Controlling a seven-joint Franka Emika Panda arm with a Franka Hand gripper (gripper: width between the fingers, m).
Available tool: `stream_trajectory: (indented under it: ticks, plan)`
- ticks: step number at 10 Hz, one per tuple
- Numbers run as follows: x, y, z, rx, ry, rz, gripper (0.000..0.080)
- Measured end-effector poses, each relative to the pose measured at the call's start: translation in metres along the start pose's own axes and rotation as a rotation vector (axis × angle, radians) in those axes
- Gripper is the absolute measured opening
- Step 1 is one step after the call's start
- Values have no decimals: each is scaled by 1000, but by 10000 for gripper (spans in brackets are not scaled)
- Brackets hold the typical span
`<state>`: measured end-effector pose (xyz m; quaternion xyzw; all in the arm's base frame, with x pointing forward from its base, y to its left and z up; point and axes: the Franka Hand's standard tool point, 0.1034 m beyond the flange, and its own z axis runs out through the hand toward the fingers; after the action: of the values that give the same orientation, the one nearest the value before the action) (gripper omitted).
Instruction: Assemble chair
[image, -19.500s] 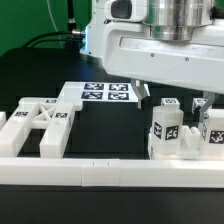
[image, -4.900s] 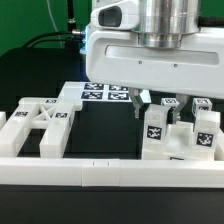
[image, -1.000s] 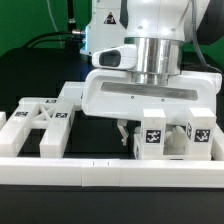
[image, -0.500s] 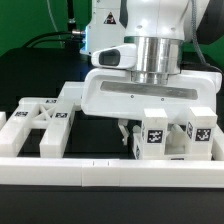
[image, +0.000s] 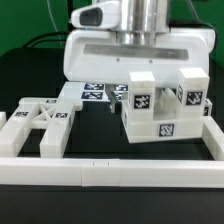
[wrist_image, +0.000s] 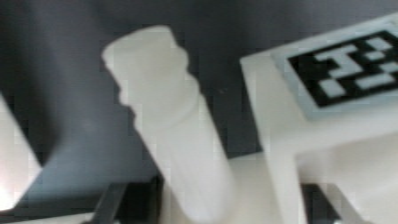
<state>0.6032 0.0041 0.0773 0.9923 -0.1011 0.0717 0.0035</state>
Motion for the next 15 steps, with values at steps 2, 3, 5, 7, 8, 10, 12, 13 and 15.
stream_trajectory:
  ticks: [2, 3, 5, 7, 8, 10, 12, 13, 15]
  plan:
    - [4, 0, -1, 1, -29, 3, 317]
    - [-3, 0, -1, 6, -126, 9, 317]
    - [-7, 3, -1, 10, -256, 18, 317]
    - [-24, 15, -7, 16, -439, 45, 317]
    - [-24, 18, -6, 12, -481, 62, 317]
    - [-35, 25, -6, 8, -638, 71, 317]
    - [-42, 34, -1, -13, -786, 111, 317]
    - [-50, 42, -2, -33, -876, 152, 317]
    - [-58, 51, -3, -77, -1042, 198, 317]
